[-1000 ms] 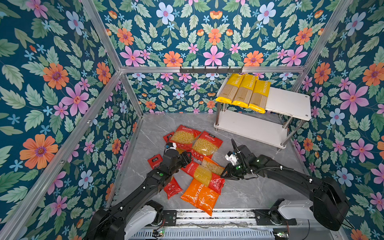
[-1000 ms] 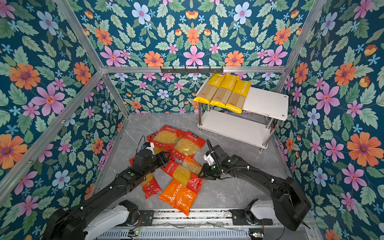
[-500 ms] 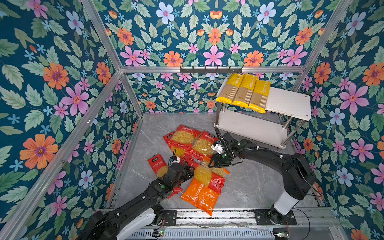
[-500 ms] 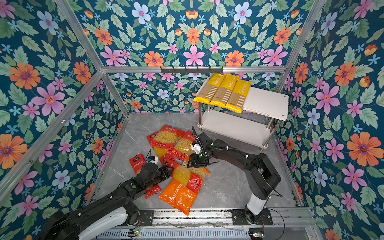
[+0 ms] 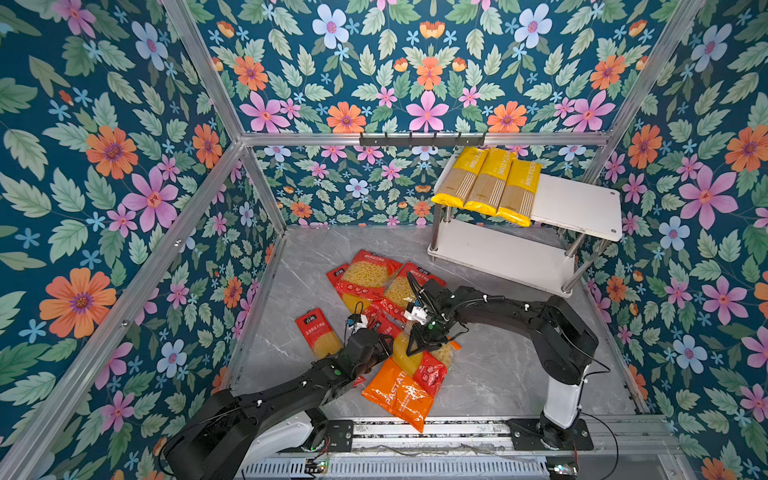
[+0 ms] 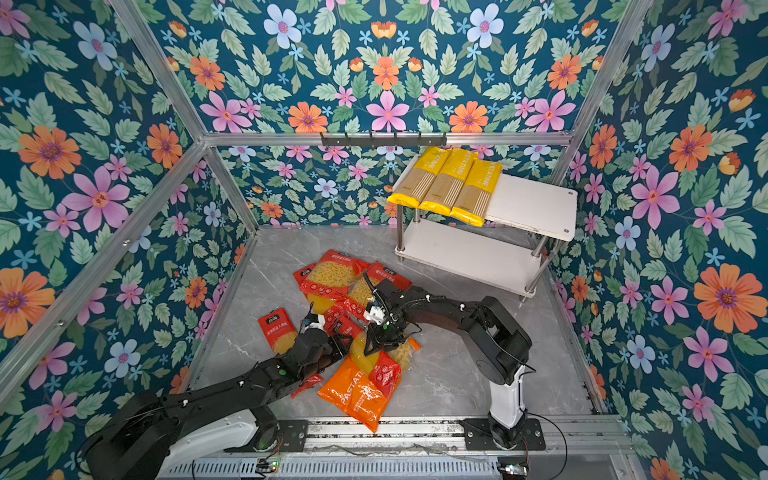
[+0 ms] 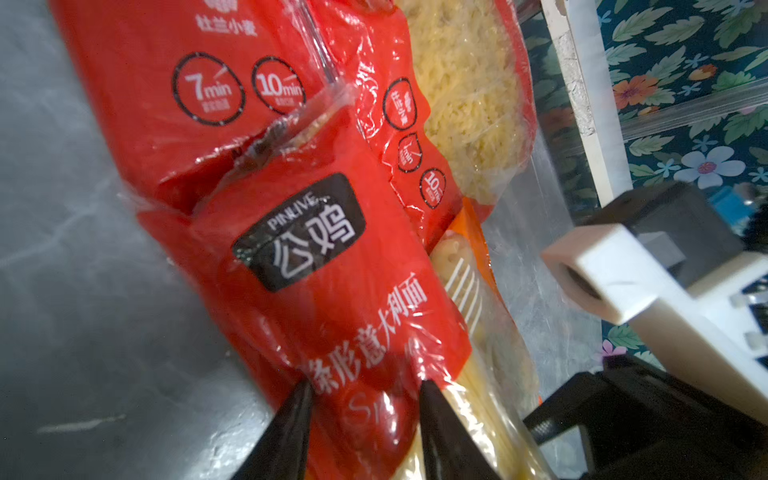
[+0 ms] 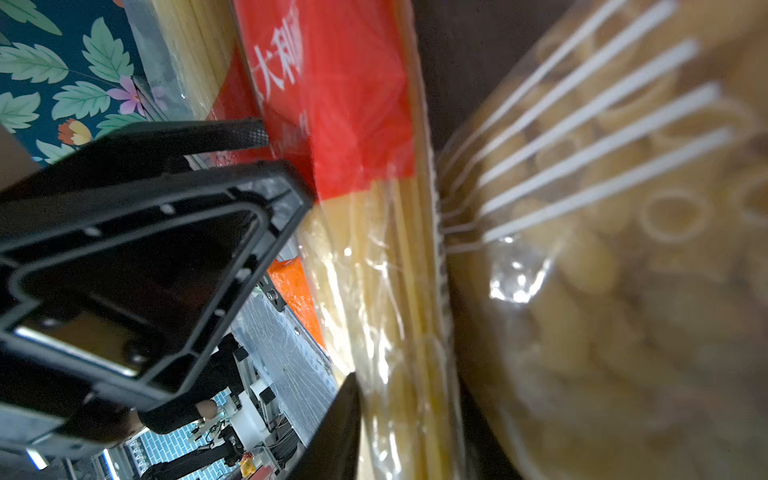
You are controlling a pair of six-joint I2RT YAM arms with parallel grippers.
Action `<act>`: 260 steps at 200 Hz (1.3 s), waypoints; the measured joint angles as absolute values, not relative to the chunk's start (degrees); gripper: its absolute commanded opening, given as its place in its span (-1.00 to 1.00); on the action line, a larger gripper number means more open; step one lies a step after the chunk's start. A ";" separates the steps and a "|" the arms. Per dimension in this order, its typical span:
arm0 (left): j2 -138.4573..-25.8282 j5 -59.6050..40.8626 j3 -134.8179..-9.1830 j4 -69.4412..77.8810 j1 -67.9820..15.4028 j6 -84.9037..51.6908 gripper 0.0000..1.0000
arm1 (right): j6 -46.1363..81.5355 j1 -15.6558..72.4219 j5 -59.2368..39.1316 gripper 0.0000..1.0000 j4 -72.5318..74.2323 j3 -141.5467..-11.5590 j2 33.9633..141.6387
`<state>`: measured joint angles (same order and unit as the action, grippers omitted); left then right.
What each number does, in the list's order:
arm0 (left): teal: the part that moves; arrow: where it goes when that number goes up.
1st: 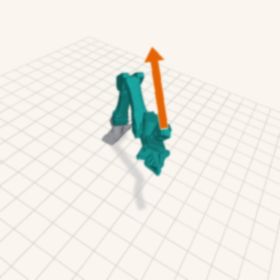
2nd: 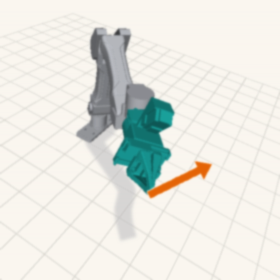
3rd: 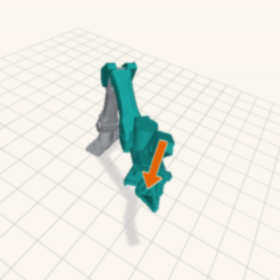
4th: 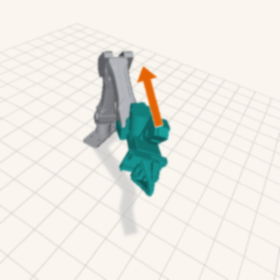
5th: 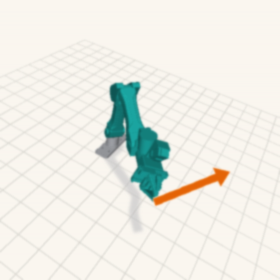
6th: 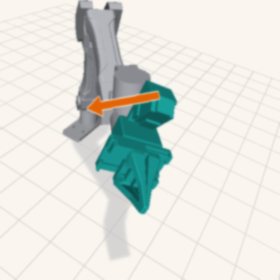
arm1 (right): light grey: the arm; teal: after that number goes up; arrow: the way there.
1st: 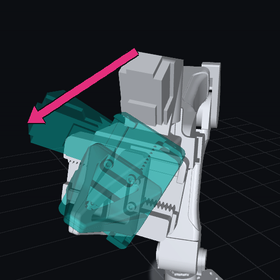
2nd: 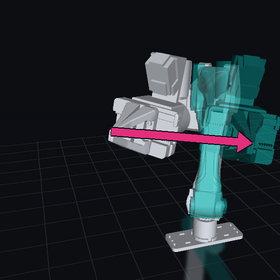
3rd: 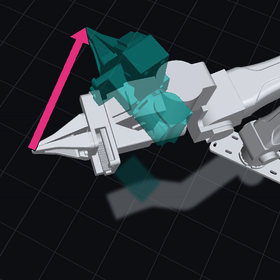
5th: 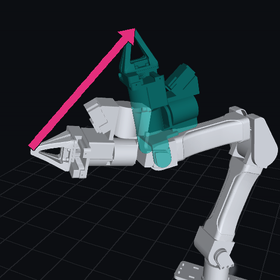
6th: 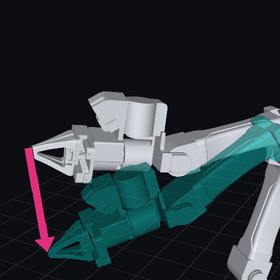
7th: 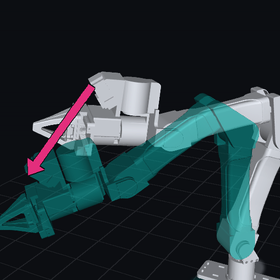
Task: Place and organize the pasta boxes and bags onto the shelf
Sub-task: 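Grasp the red spaghetti bag with the right gripper while the left gripper steadies it, then lift the red spaghetti bag upright with both grippers holding it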
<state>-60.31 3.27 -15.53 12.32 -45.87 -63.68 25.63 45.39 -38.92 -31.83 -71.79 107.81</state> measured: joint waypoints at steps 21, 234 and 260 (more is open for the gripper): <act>-57.80 3.53 -17.41 9.65 -45.87 -62.67 -0.05 | 26.02 45.41 -39.99 -0.68 -30.06 -70.13 106.54; -64.58 -23.05 -26.26 43.44 -32.10 -58.63 0.61 | 42.94 35.83 -39.88 -0.95 3.31 -49.43 73.12; -67.22 -25.63 -27.07 47.79 -33.23 -59.57 0.52 | 45.41 35.83 -39.99 -0.96 6.33 -48.66 72.69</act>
